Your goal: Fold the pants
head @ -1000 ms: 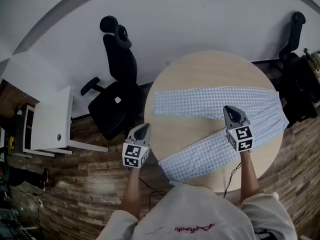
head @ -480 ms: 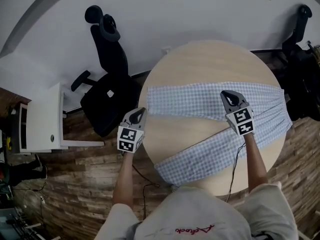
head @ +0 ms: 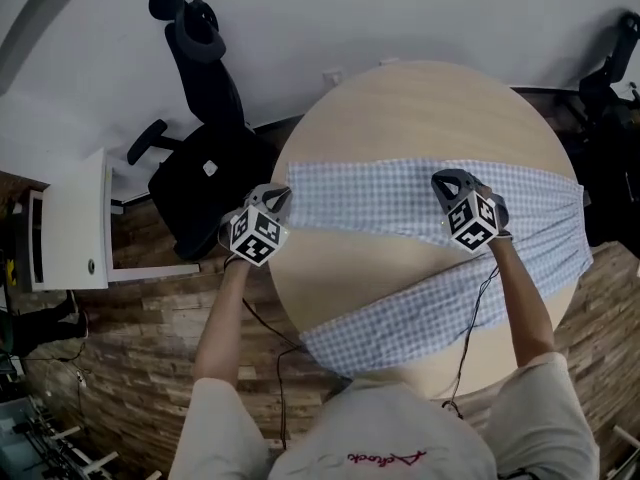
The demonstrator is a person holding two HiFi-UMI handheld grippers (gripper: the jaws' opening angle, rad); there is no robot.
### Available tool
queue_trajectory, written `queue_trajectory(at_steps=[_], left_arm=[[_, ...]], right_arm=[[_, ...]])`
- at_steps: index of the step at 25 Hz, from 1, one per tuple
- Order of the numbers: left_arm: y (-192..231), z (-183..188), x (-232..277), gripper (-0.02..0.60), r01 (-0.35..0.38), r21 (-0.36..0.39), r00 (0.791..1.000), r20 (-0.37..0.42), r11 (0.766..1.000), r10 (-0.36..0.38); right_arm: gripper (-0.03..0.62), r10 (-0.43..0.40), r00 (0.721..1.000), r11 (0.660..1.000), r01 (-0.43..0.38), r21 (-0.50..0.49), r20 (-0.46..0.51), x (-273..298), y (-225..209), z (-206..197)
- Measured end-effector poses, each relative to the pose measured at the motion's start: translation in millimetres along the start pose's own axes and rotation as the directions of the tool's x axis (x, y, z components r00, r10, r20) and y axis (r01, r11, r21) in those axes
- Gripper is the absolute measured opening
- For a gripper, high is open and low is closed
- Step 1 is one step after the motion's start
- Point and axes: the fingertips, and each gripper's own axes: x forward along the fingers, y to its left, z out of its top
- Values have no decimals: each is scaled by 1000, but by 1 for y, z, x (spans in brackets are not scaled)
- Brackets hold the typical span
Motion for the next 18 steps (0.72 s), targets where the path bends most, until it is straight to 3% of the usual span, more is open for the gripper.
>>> queue_trajectory(at_steps=[4,6,12,13,14,15,18], left_arm=[[3,-12,34,35,77,214,990,-136,974,-48],[8,-18,48,35,111,269,980,-187,957,-61],[24,-24,79,40,241,285,945,-288,928,-157],[26,-24,82,51,263,285,937,-302,922,-174],[27,-25,86,96,283,278,930,-312,918,-193],[29,-25,89,139,303,269,923,-321,914,-212],[33,-27,100,167,343,271,904,-354,899,-239]], right_arm=[[29,68,994,982,-82,-170,-88,34,3,-17],[29,106,987,971,-128,-201,-118,47,3,-24],[41,217,961,958,-243,-150,-169,73,-9,-34],[110,240,955,954,-265,-140,-174,77,-10,-33],[161,262,949,949,-287,-131,-178,80,-11,-33],[161,282,942,944,-306,-122,-181,84,-12,-33],[161,321,926,930,-348,-116,-200,95,-16,-35]])
